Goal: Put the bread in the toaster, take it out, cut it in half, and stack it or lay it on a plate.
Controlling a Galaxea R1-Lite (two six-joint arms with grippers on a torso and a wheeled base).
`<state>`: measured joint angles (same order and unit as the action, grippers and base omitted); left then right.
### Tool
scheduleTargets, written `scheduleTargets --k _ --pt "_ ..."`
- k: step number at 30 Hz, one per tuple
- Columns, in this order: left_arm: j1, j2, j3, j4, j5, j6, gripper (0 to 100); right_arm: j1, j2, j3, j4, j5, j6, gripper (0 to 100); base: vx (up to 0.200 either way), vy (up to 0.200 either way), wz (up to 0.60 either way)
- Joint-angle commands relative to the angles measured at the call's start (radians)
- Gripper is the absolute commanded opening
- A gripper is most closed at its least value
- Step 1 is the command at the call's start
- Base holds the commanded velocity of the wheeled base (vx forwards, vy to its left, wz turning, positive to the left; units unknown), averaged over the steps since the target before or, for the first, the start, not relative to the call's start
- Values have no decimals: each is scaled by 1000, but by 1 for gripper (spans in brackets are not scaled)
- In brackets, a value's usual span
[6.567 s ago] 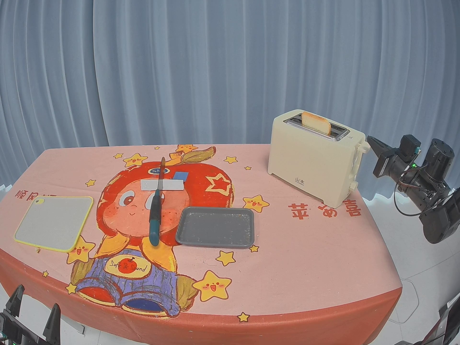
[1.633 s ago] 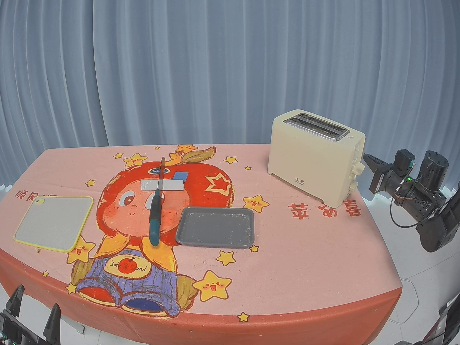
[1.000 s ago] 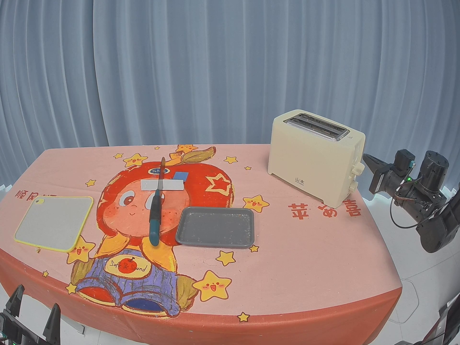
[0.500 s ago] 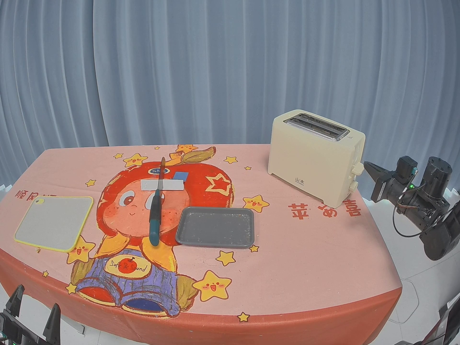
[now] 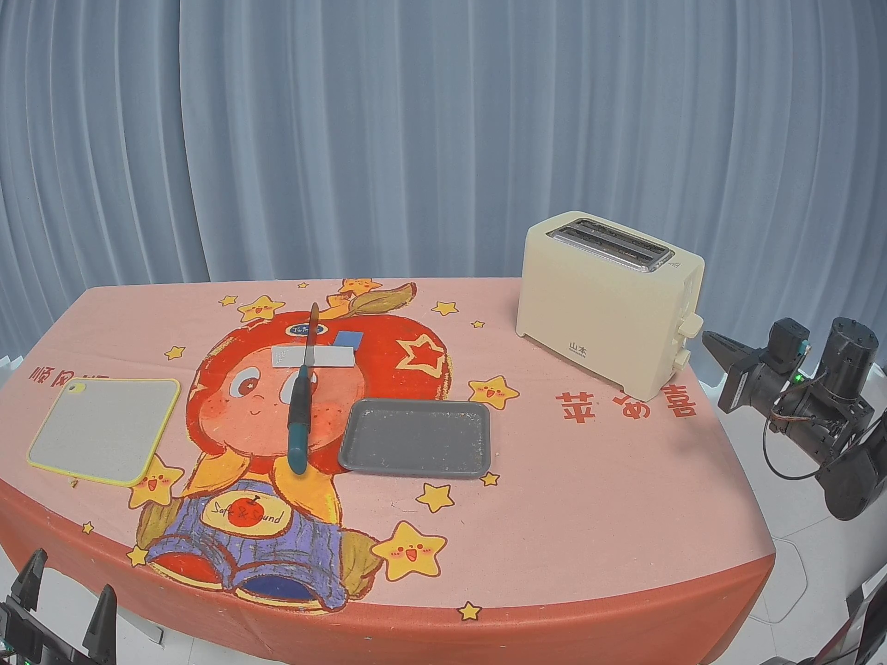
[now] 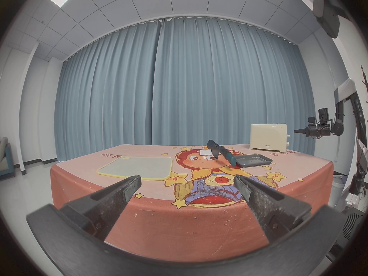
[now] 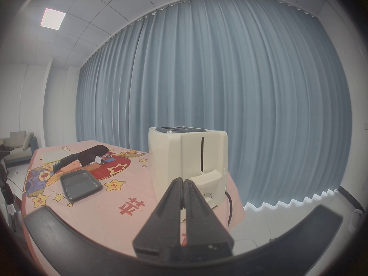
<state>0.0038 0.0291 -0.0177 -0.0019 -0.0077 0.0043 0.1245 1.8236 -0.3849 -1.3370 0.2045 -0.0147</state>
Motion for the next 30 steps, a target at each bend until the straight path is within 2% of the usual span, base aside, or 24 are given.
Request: scheduleTargets --k 1,17,30 --pt "1 0 18 -1 0 0 100 18 -23 32 1 1 1 0 0 0 0" --pt "1 2 18 -1 0 0 100 41 6 90 1 1 -14 0 0 0 0" --pt "1 0 18 -1 0 0 100 32 34 84 2 3 -27 0 0 0 0"
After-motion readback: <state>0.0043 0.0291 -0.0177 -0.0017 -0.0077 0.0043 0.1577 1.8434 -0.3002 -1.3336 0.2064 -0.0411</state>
